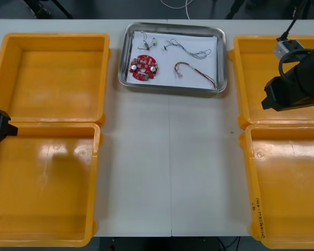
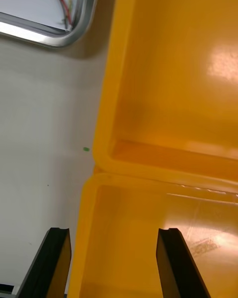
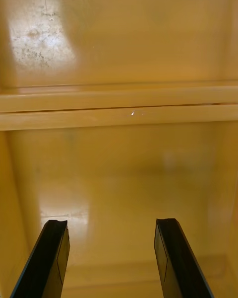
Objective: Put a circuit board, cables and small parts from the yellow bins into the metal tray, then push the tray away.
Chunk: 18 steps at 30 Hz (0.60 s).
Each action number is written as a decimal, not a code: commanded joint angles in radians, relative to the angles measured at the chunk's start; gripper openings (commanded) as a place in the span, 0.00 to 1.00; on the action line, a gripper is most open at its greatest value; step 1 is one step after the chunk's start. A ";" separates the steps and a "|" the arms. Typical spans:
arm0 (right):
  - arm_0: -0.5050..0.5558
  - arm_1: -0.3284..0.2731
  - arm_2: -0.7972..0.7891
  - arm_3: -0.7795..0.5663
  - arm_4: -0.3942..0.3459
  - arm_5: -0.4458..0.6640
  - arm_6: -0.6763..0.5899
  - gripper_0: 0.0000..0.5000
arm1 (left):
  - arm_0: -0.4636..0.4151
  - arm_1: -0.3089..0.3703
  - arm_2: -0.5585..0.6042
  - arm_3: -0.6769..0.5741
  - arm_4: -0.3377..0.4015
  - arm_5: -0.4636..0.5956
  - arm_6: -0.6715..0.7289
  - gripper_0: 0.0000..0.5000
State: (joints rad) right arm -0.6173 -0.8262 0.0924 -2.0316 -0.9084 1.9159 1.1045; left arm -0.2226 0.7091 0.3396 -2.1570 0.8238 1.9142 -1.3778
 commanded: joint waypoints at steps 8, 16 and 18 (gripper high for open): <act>0.143 -0.148 -0.163 -0.022 -0.058 0.004 -0.032 1.00 | 0.011 0.041 0.018 -0.027 -0.009 0.006 -0.089 1.00; 0.246 -0.180 -0.253 -0.006 -0.080 -0.029 -0.017 1.00 | 0.011 0.041 0.018 -0.027 -0.009 0.006 -0.089 1.00; 0.277 -0.185 -0.281 0.004 -0.095 -0.054 -0.009 1.00 | 0.011 0.041 0.018 -0.027 -0.009 0.006 -0.089 1.00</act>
State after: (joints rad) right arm -0.3870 -0.9581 -0.1225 -2.0299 -0.9790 1.8934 1.0968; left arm -0.2225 0.7092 0.3396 -2.1570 0.8238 1.9142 -1.3779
